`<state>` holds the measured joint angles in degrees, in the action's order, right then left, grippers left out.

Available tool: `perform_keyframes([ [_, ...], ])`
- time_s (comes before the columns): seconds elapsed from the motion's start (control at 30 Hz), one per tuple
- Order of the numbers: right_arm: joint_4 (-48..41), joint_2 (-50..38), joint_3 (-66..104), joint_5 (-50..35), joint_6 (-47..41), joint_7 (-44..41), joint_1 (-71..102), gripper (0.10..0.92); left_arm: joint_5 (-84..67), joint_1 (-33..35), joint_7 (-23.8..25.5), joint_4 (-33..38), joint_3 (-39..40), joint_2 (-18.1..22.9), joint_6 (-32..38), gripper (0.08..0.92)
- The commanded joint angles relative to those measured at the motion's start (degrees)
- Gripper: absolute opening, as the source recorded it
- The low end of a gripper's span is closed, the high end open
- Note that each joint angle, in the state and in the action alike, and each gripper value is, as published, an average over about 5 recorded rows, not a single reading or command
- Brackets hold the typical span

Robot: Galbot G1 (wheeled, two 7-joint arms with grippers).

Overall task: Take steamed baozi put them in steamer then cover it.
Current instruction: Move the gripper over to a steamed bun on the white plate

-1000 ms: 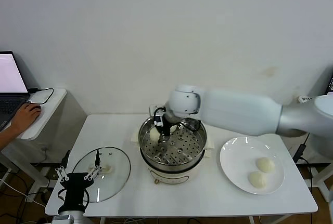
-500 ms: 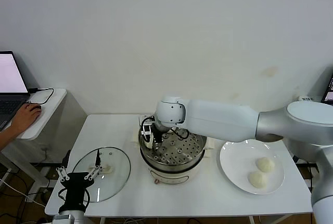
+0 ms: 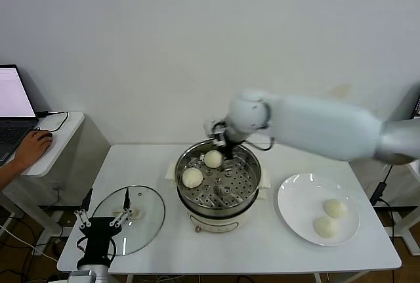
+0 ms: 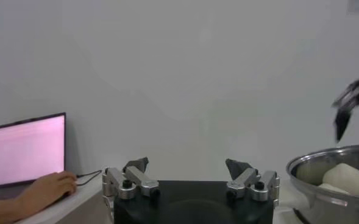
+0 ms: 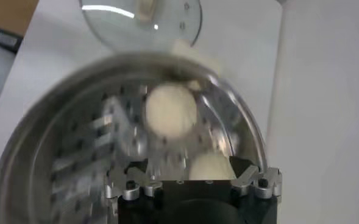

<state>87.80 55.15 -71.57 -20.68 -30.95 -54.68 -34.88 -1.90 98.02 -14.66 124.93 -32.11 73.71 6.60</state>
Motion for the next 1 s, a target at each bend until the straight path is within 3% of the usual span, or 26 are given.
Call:
perform_keyframes([
  [0.03,12.2,-30.9,-0.2,11.8,14.1,-13.5,-3.8,0.823,0.0,0.2,0.0,0.1,0.4,-0.4,0.0,0.823],
  [0.2,12.9,-38.0,4.0,18.6,17.7,-12.2,6.0,0.823,0.1,0.5,0.1,0.2,0.4,-0.6,0.0,0.823],
  [0.47,11.1,-44.6,28.6,26.9,20.9,-9.5,39.2,0.823,0.5,0.6,0.1,-0.2,0.5,-0.5,-0.4,0.823],
  [0.63,9.7,-43.8,35.5,29.9,21.7,-8.5,49.6,0.823,1.1,1.2,0.1,-0.6,0.2,-0.3,-0.4,0.823],
  [1.0,6.1,-37.6,36.1,33.0,21.0,-6.4,53.7,0.823,2.3,2.1,0.1,-0.7,0.5,1.1,-0.3,0.823],
])
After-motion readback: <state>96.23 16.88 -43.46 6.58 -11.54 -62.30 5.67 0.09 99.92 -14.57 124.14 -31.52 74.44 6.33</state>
